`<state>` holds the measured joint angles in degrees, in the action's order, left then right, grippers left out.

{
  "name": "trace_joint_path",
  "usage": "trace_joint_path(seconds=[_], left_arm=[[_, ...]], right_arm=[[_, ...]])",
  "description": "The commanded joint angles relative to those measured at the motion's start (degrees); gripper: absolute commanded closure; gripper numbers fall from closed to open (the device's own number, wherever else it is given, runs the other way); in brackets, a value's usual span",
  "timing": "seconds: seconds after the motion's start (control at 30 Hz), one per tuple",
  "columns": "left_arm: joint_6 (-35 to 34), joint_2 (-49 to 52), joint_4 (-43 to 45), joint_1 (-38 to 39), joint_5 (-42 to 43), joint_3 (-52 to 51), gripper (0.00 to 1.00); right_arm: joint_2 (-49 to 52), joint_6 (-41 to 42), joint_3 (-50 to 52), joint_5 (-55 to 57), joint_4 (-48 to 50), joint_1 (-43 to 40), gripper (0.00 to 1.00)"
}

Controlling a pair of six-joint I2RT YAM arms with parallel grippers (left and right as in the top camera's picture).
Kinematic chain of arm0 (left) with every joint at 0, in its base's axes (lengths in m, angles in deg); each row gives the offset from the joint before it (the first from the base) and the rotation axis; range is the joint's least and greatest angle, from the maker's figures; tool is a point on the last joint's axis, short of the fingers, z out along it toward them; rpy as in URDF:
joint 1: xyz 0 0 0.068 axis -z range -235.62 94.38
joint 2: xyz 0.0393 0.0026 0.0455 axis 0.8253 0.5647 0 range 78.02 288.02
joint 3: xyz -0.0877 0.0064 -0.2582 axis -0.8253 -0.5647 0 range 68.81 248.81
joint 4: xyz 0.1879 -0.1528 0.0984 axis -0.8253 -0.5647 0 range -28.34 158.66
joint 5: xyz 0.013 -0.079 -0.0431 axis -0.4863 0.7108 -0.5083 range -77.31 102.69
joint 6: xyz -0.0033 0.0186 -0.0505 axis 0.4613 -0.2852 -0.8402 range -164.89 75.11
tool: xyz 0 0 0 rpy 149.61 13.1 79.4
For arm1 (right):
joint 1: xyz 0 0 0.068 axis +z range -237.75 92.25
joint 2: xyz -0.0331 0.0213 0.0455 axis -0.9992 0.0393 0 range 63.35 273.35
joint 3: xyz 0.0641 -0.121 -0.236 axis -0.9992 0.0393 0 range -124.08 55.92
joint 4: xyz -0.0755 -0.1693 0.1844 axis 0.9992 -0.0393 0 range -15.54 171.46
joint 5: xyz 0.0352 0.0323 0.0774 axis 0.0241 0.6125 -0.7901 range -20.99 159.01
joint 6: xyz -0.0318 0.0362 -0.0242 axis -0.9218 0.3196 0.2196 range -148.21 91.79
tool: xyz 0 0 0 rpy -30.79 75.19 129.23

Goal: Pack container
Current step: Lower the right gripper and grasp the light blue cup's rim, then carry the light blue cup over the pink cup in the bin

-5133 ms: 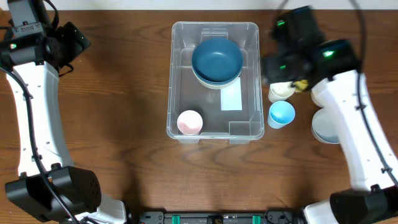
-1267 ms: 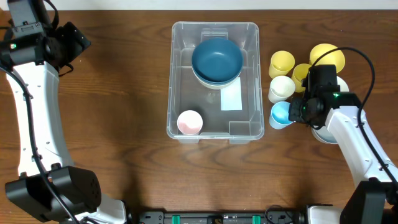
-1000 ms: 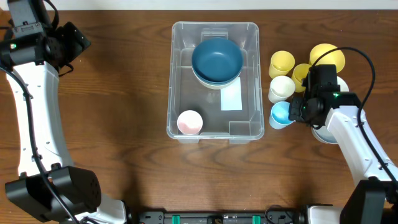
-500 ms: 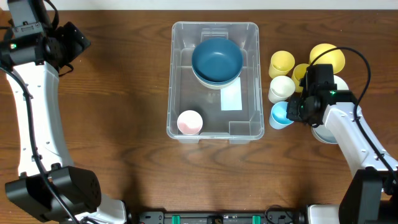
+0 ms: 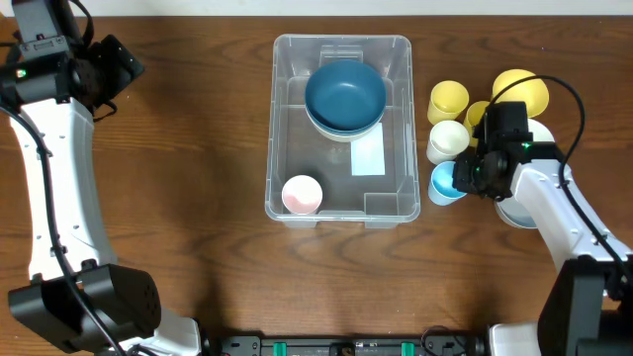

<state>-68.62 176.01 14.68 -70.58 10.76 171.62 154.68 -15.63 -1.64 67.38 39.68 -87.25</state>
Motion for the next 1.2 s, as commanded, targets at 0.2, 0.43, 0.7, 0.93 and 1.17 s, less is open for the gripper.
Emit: trace_joint_path(seconds=[0.2, 0.43, 0.7, 0.93, 1.17], left_arm=[[0.6, 0.1, -0.2, -0.2, -0.7, 0.5, 0.02], [0.6, 0.1, -0.2, -0.2, -0.7, 0.5, 0.02], [0.6, 0.1, -0.2, -0.2, -0.7, 0.5, 0.02], [0.6, 0.1, -0.2, -0.2, -0.7, 0.5, 0.02], [0.6, 0.1, -0.2, -0.2, -0.7, 0.5, 0.02]], right_arm=[[0.5, -0.7, -0.1, -0.4, -1.8, -0.3, 0.99], [-5.3, -0.6, -5.7, -0.4, -13.4, -0.2, 0.99], [-15.8, -0.4, -17.8, -2.3, -26.3, 1.2, 0.99], [-20.9, -0.4, -26.0, -5.1, -27.0, 7.8, 0.99], [-19.5, -0.4, -27.6, -5.1, -19.5, 19.3, 0.99]])
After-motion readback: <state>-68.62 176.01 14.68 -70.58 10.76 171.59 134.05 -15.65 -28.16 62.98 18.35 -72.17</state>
